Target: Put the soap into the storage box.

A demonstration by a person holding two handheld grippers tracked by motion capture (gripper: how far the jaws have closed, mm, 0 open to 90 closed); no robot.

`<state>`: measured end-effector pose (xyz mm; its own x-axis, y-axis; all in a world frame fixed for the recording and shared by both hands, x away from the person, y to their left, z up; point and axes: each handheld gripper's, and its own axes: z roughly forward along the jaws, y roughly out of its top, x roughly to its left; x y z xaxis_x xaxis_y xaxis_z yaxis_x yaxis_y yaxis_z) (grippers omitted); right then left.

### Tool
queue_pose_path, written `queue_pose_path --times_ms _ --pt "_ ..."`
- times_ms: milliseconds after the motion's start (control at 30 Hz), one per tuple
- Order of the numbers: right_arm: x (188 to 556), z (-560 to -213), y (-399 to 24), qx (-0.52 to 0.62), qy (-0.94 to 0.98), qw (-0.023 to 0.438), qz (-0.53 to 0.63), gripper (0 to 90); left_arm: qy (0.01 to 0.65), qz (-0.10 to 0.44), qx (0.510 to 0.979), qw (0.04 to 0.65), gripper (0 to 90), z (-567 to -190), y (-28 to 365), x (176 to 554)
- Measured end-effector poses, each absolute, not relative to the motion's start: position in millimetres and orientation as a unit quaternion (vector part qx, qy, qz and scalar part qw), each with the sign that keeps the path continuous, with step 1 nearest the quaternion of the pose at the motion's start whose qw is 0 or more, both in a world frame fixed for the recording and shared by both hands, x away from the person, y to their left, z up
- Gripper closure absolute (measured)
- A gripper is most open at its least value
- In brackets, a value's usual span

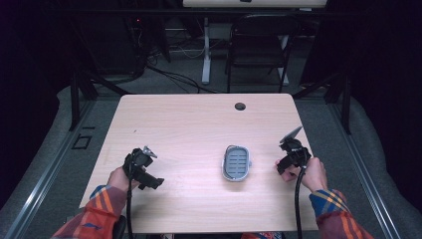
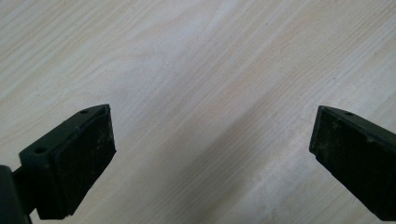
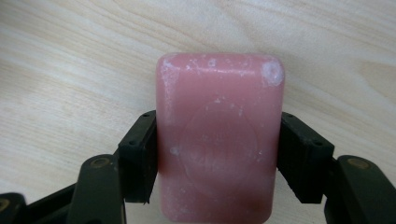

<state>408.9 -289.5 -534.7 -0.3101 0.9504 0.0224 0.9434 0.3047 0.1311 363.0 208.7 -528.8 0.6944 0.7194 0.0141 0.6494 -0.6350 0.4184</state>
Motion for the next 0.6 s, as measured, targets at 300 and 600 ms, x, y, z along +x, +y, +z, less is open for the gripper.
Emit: queue_pose_path --times_ms 300,600 --pt "404.6 -523.3 -290.1 0.577 0.812 0.033 0.077 36.9 0.379 0.091 0.9 0.194 0.1 -529.6 208.2 363.7" --pt "400.2 -514.2 -287.5 0.564 0.822 0.024 0.08 37.0 0.379 0.091 0.9 0.193 0.1 -528.9 208.5 362.8"
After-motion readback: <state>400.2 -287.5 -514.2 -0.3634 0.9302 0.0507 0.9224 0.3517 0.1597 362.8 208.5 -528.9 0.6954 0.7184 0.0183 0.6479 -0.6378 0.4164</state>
